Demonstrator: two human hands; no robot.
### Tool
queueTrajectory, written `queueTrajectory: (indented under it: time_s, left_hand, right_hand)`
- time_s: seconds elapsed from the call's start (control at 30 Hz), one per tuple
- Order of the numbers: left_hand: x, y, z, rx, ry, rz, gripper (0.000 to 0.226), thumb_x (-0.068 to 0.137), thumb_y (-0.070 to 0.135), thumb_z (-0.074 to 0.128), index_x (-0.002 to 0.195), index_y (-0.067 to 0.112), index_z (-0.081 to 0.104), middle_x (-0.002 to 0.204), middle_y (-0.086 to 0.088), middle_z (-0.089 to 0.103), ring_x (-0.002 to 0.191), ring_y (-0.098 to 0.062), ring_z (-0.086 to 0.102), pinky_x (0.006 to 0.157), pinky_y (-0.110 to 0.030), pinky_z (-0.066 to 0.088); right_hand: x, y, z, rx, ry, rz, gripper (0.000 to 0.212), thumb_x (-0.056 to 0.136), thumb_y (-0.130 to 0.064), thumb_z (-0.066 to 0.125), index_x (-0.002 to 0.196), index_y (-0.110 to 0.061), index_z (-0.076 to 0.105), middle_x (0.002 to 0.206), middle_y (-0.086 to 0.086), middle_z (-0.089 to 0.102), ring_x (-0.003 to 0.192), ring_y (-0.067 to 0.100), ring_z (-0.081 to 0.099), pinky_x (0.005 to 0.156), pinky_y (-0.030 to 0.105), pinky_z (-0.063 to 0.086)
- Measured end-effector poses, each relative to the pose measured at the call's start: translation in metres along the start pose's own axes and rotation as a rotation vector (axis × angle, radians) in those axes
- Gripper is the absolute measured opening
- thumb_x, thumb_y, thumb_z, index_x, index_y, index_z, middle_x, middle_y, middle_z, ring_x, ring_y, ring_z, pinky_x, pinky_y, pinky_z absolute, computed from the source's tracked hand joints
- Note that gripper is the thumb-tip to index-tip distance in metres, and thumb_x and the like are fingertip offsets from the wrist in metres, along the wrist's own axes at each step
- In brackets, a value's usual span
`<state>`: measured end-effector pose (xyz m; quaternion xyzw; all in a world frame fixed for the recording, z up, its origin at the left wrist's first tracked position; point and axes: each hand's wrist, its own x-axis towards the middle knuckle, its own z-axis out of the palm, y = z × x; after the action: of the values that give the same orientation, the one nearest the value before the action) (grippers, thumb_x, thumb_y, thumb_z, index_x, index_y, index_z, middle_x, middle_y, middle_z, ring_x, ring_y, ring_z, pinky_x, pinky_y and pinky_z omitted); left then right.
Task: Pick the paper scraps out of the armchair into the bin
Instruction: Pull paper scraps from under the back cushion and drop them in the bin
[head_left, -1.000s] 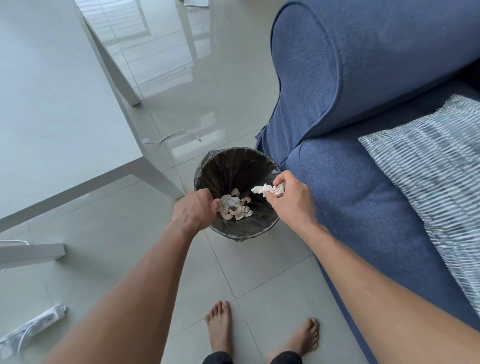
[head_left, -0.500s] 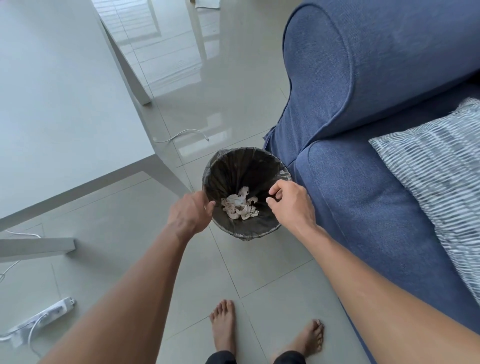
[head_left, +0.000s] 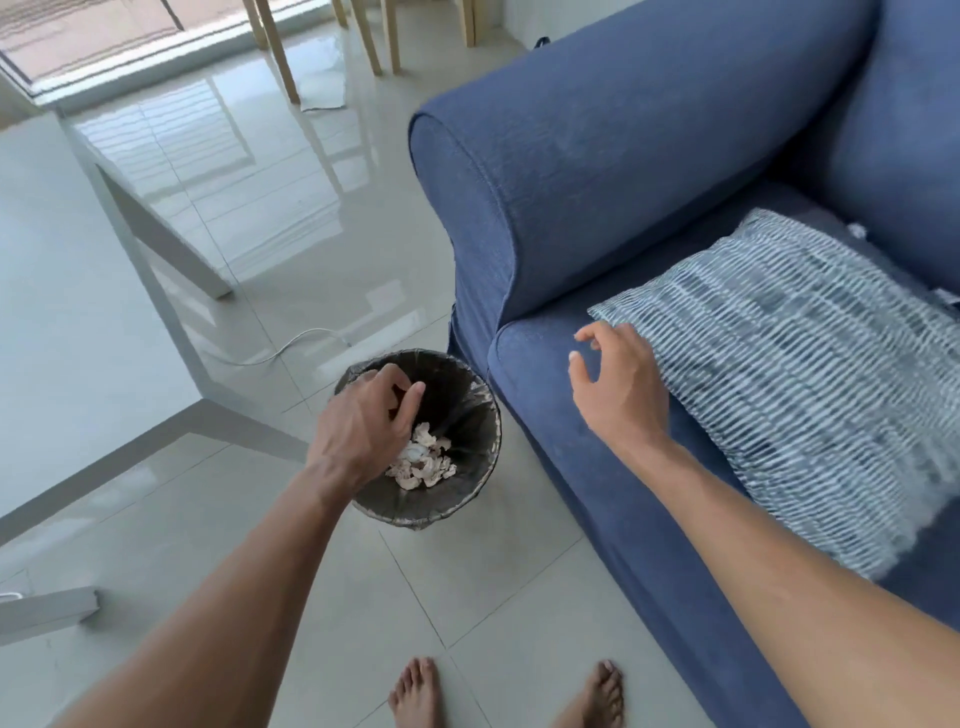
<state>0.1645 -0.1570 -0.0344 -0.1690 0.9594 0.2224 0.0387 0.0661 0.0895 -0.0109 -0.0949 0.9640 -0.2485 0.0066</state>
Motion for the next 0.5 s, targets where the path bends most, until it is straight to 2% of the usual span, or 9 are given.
queueTrajectory:
  time_s: [0.17,0.33,0.5]
  left_hand:
    - [0.025,0.115,0.009,-0.054,0.065,0.144,0.032,0.1,0.051,0.042,0.098,0.025,0.06,0.091,0.004,0.07,0.082,-0.023,0.067,0.07,-0.038,0.052]
    - [0.044,0.225,0.031,-0.09,0.053,0.312,0.029,0.1,0.051,0.039,0.101,0.027,0.056,0.095,0.009,0.063,0.079,-0.018,0.063,0.068,-0.038,0.052]
    - [0.07,0.309,0.051,-0.119,0.067,0.352,0.029,0.101,0.049,0.042,0.103,0.025,0.059,0.1,0.009,0.066,0.079,-0.012,0.062,0.07,-0.033,0.048]
  right_hand:
    - [0.015,0.066,-0.067,0.062,0.234,0.049,0.018,0.093,-0.019,0.059,0.111,-0.014,0.061,0.108,0.002,0.063,0.102,0.023,0.059,0.087,0.038,0.05]
    - [0.013,0.144,-0.128,0.032,0.35,0.115,0.018,0.095,-0.02,0.058,0.113,-0.015,0.06,0.11,0.001,0.061,0.101,0.02,0.058,0.088,0.029,0.042]
    - [0.014,0.215,-0.171,0.013,0.426,0.184,0.023,0.096,-0.023,0.057,0.117,-0.013,0.059,0.113,0.005,0.06,0.107,0.025,0.058,0.094,0.04,0.046]
